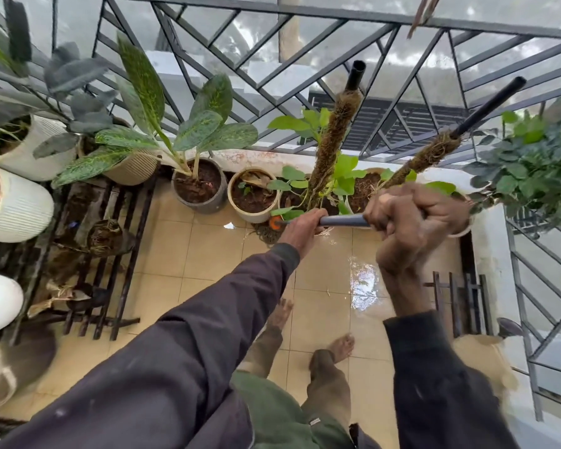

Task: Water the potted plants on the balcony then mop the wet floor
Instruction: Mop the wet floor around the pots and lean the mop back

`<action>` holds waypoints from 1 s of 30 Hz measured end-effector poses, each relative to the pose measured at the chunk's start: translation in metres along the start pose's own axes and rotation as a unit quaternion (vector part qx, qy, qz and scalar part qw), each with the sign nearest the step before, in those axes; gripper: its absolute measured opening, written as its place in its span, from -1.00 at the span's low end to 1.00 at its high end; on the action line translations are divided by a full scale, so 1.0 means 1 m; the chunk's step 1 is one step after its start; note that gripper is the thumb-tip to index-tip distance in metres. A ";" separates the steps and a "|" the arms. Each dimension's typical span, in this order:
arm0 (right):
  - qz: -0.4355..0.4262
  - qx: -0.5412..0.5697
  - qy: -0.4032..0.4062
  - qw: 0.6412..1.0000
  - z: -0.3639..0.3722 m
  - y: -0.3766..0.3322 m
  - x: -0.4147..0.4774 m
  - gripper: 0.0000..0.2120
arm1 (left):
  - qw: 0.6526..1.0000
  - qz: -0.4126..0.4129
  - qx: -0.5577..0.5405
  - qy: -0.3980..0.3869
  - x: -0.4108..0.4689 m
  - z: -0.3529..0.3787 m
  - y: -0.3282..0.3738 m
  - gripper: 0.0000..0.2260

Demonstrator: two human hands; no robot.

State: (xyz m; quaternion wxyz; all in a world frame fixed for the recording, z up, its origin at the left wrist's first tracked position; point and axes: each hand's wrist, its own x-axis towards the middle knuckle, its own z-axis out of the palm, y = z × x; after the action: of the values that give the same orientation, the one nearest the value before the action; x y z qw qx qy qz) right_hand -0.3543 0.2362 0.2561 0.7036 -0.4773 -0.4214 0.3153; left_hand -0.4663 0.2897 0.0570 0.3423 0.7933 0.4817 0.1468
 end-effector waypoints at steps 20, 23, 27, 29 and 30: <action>0.146 0.044 0.014 0.988 0.007 0.024 -0.011 -0.65 | 0.992 -0.124 0.008 -0.003 -0.076 0.012 -0.037 -0.78; 0.155 0.047 0.022 0.987 0.008 0.027 -0.034 -0.67 | 0.990 -0.138 0.034 -0.015 -0.099 0.013 -0.047 -0.79; 0.117 0.058 0.018 0.991 0.001 0.011 -0.040 -0.65 | 0.992 -0.111 0.062 -0.025 -0.107 0.010 -0.043 -0.78; 0.081 0.053 0.015 0.995 0.001 -0.004 -0.028 -0.66 | 0.994 -0.092 0.064 -0.004 -0.092 0.005 -0.030 -0.75; 0.058 0.045 0.015 0.997 0.002 -0.011 -0.021 -0.65 | 0.995 -0.082 0.056 0.011 -0.082 0.003 -0.023 -0.73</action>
State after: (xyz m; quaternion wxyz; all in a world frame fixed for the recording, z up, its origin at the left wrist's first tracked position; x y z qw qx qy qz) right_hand -0.3646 0.2157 0.2606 0.7114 -0.4735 -0.3678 0.3666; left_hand -0.5202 0.2246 0.0470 0.3028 0.7674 0.5564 0.0998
